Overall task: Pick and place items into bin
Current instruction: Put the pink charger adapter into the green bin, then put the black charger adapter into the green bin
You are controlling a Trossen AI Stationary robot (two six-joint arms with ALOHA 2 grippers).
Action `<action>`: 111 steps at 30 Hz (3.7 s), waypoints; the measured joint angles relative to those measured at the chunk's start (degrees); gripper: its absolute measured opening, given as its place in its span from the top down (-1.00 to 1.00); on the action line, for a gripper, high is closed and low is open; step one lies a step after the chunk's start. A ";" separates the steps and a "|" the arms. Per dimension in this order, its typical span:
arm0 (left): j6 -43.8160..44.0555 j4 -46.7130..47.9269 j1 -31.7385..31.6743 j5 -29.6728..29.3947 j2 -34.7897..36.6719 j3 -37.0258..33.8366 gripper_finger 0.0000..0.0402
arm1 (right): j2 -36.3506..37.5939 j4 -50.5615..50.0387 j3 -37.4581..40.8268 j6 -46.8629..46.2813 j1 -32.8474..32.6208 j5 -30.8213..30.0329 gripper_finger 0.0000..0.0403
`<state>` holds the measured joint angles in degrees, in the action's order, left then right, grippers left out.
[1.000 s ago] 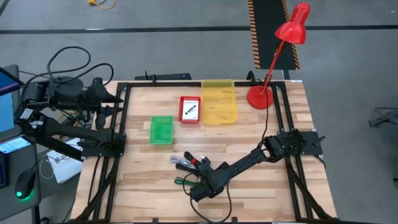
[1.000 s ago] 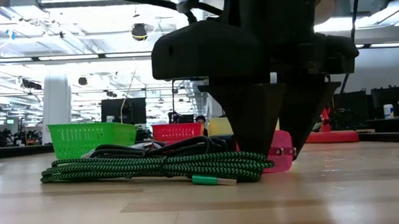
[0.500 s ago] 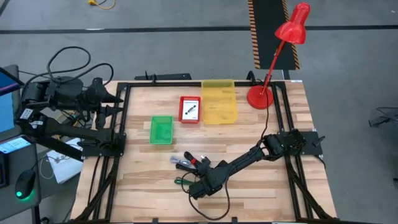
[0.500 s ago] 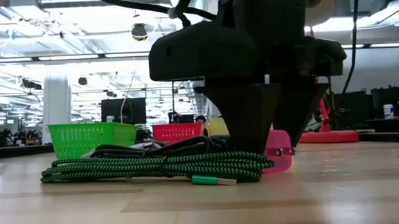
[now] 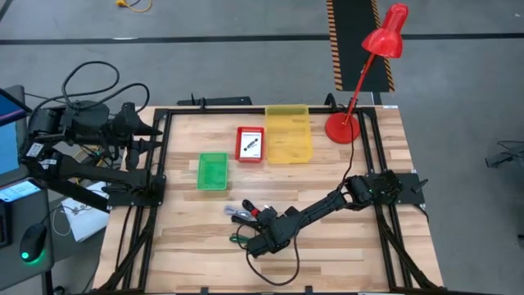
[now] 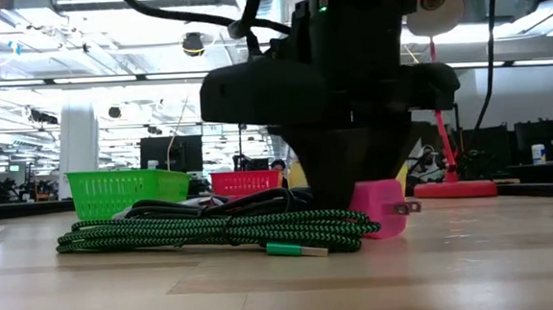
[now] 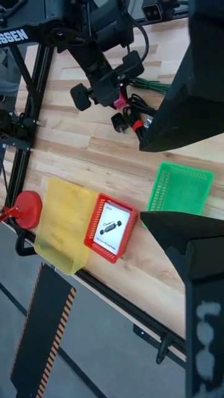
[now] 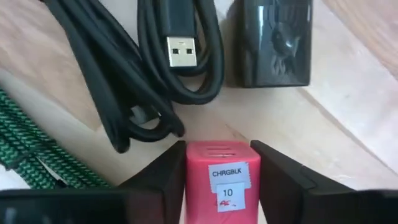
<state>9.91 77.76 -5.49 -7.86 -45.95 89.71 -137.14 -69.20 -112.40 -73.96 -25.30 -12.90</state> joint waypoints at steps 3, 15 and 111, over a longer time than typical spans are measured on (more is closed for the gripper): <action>0.42 0.55 0.00 0.00 0.00 0.00 0.24 | 0.00 -1.70 -0.02 0.36 0.00 0.20 0.29; 2.91 4.62 0.00 -0.05 -0.01 0.00 0.24 | -0.17 -15.85 -7.26 -1.04 -0.92 0.09 0.29; 3.15 7.85 0.00 -0.50 -0.17 0.00 0.24 | 2.80 -9.79 -14.11 37.52 13.06 4.99 -0.10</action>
<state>13.06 85.60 -5.49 -8.36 -46.13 89.71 -134.34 -79.00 -126.51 -36.45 -12.24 -7.91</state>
